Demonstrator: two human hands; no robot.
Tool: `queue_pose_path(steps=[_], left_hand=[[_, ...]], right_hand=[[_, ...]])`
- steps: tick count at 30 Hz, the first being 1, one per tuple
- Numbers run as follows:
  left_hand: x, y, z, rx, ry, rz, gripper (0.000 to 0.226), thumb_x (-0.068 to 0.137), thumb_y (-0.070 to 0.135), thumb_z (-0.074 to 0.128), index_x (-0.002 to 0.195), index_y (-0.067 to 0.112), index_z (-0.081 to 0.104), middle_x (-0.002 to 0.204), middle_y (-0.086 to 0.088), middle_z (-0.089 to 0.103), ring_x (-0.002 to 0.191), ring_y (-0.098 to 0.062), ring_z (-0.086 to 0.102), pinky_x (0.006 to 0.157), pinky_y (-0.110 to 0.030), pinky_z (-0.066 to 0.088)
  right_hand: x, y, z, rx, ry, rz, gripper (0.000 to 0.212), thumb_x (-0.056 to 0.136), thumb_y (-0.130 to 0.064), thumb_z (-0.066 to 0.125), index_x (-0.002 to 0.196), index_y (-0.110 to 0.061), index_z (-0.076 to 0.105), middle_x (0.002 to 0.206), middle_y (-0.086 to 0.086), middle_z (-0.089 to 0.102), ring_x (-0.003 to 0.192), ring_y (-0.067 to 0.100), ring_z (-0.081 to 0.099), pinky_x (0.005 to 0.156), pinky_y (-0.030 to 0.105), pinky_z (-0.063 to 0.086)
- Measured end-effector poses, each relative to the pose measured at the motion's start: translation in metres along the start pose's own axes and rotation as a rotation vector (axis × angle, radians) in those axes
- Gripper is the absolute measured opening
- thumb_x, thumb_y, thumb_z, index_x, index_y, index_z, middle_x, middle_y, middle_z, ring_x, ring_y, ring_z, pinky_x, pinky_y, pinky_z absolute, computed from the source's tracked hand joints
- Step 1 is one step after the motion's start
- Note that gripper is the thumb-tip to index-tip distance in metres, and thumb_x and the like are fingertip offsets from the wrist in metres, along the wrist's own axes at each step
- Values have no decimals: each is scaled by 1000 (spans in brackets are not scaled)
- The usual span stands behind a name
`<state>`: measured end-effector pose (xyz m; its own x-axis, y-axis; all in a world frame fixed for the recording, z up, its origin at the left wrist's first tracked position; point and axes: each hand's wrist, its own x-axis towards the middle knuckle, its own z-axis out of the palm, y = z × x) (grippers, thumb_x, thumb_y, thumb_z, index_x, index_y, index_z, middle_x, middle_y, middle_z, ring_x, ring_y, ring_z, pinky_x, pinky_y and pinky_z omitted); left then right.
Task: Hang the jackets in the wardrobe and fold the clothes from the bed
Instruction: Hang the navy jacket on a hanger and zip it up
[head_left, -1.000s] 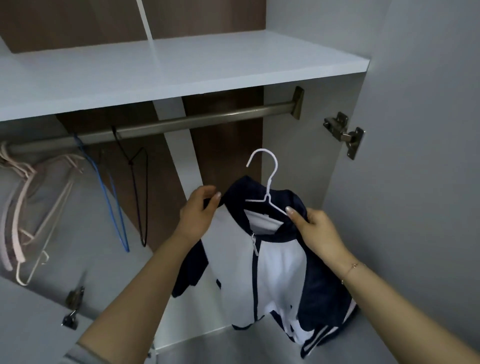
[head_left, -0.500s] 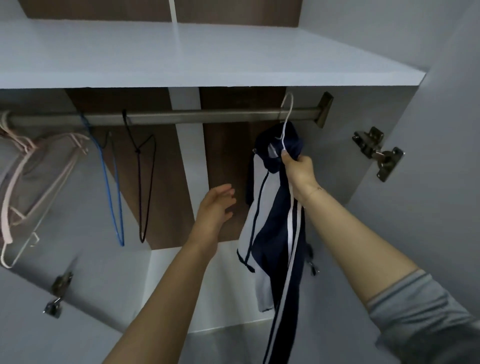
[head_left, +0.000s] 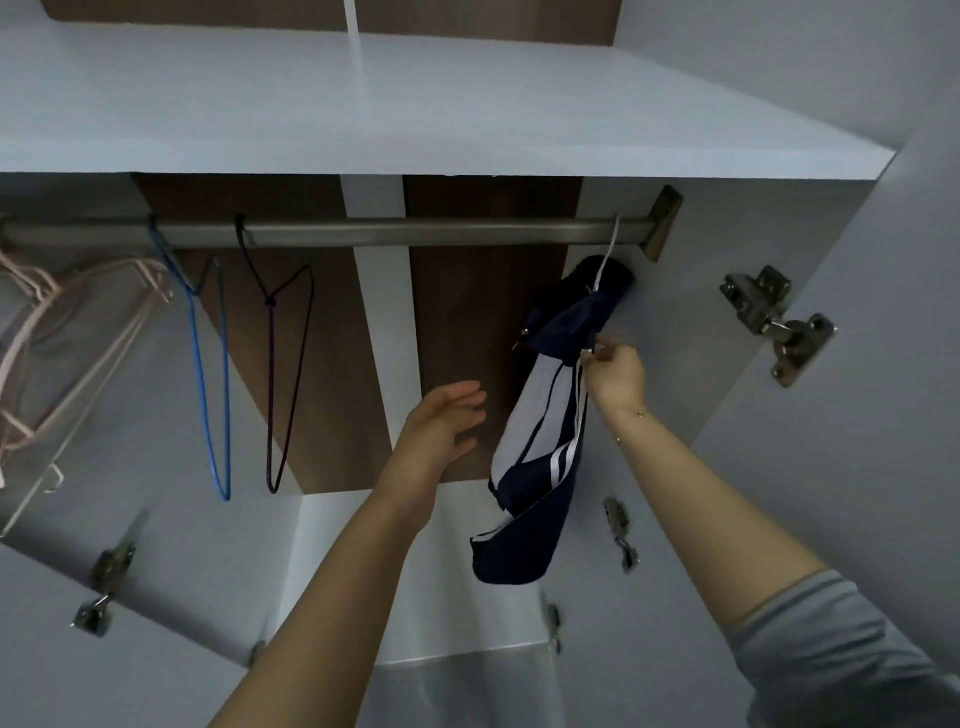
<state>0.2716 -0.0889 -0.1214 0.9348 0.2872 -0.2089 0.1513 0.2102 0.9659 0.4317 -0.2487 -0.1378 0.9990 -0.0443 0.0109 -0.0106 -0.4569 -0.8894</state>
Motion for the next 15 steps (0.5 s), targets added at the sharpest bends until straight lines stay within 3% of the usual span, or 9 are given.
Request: queue_pose_path(steps=[4,6,8,10,13,15], left_hand=[[-4,3,8,-17,2,17,25,99,7,50,111,26,62,125,1,63,116,-14,60,99,-30,48],[-9,3,8,-38,22,28,25,98,8,52,110,27,63,123,3,65,115,-13,61,100,-32,48],[-16,2,6,-69,48,50,25,98,9,52,109,28,64,121,4,66,114,-13,63,100,-32,49],[-26,-1,4,-88,71,87,25,98,10,51,109,28,64,121,4,66,114,-14,63,100,-33,48],[-43,-6,4,-66,122,117,25,98,12,52,112,29,63,121,6,66,114,-13,62,100,-32,49],[-57,-10,3,-21,172,126,27,98,13,53,119,27,62,124,6,64,113,-10,62,97,-29,50]], right_hand=[[-30,3,-8,-45,30,-136,41,96,4,47,136,-3,52,131,15,54,115,25,56,107,34,43],[-53,1,-8,7,-2,-171,41,96,1,51,136,-7,54,133,9,54,115,21,55,102,24,43],[-76,-1,-7,95,-86,-187,37,95,-1,55,131,-10,58,127,5,59,105,13,57,87,8,42],[-97,-3,-5,188,-200,-185,32,95,-2,58,126,-10,62,119,3,64,97,8,58,81,3,43],[-123,-7,-5,309,-376,-155,28,95,-3,58,114,-23,64,107,-5,67,103,14,63,98,25,49],[-139,-8,-5,342,-468,-143,28,96,-6,57,107,-31,64,105,-9,68,105,13,65,99,29,50]])
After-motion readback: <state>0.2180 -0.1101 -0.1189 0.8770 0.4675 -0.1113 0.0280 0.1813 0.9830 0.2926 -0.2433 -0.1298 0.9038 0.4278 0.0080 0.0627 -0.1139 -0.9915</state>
